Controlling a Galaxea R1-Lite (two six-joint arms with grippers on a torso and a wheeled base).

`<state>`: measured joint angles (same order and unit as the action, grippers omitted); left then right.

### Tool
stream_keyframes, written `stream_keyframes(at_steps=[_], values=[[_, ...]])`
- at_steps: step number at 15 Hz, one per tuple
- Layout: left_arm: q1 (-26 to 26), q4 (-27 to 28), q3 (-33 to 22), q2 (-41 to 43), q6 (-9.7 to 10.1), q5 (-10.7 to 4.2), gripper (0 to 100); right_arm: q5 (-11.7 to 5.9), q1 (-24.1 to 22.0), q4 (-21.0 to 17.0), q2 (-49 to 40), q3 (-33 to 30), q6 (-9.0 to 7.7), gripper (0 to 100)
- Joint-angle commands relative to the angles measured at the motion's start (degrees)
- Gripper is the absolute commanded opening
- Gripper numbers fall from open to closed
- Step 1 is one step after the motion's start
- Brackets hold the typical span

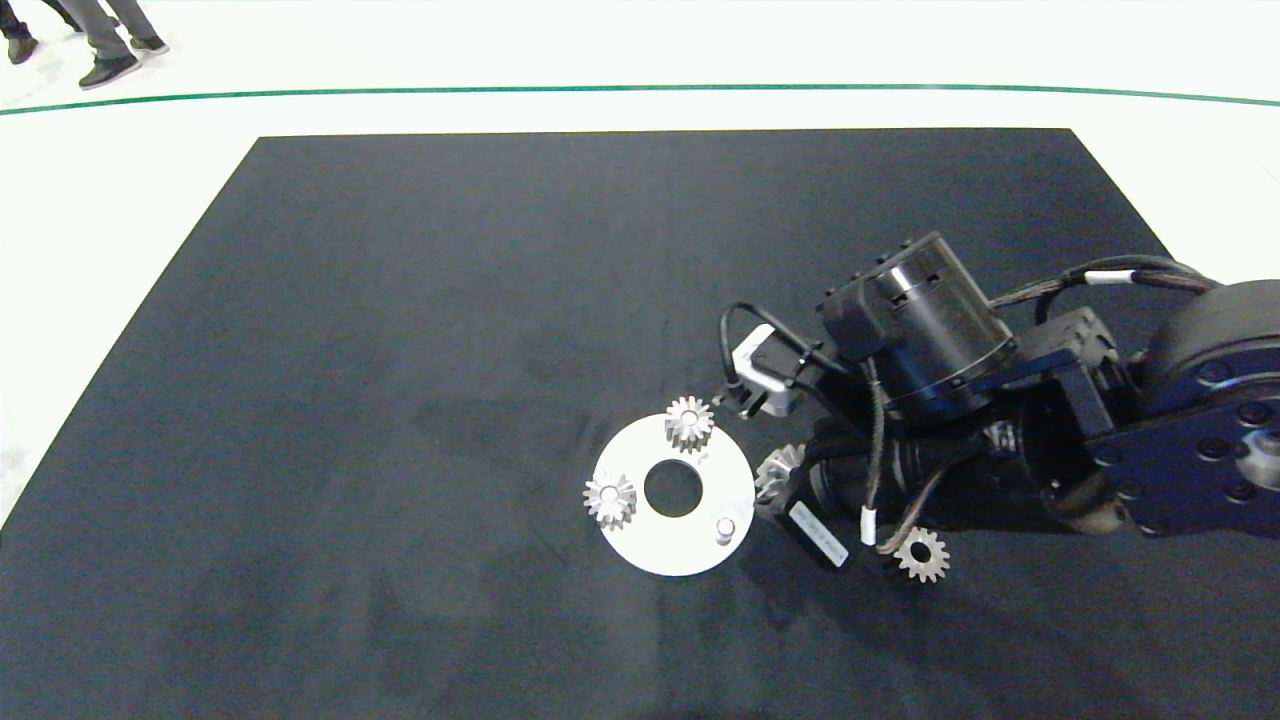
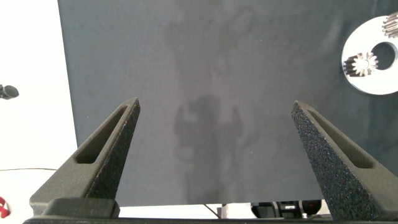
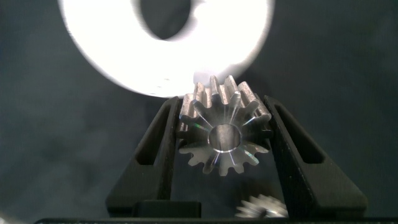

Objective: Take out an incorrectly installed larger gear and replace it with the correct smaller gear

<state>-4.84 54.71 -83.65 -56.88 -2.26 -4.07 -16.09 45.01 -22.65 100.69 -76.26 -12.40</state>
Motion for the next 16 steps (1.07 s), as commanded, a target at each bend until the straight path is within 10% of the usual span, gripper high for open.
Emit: stream_keyframes(at_steps=[1, 6, 7, 16], values=[[-0.1, 0.3, 0.1, 0.0, -0.03, -0.06, 100, 0.36, -6.7, 4.2, -4.3, 6.6, -0.08, 17], [-0.1, 0.3, 0.1, 0.0, -0.03, -0.06, 100, 1.85, -12.0, 11.5, -2.7, 10.9, 1.32, 16], [-0.1, 0.3, 0.1, 0.0, -0.03, -0.06, 100, 2.38, -12.5, 12.7, -1.8, 10.9, 2.11, 100], [0.0, 0.3, 0.0, 0.1, -0.03, -0.06, 100, 2.38, -12.1, 13.3, -12.7, 18.3, 1.68, 100]])
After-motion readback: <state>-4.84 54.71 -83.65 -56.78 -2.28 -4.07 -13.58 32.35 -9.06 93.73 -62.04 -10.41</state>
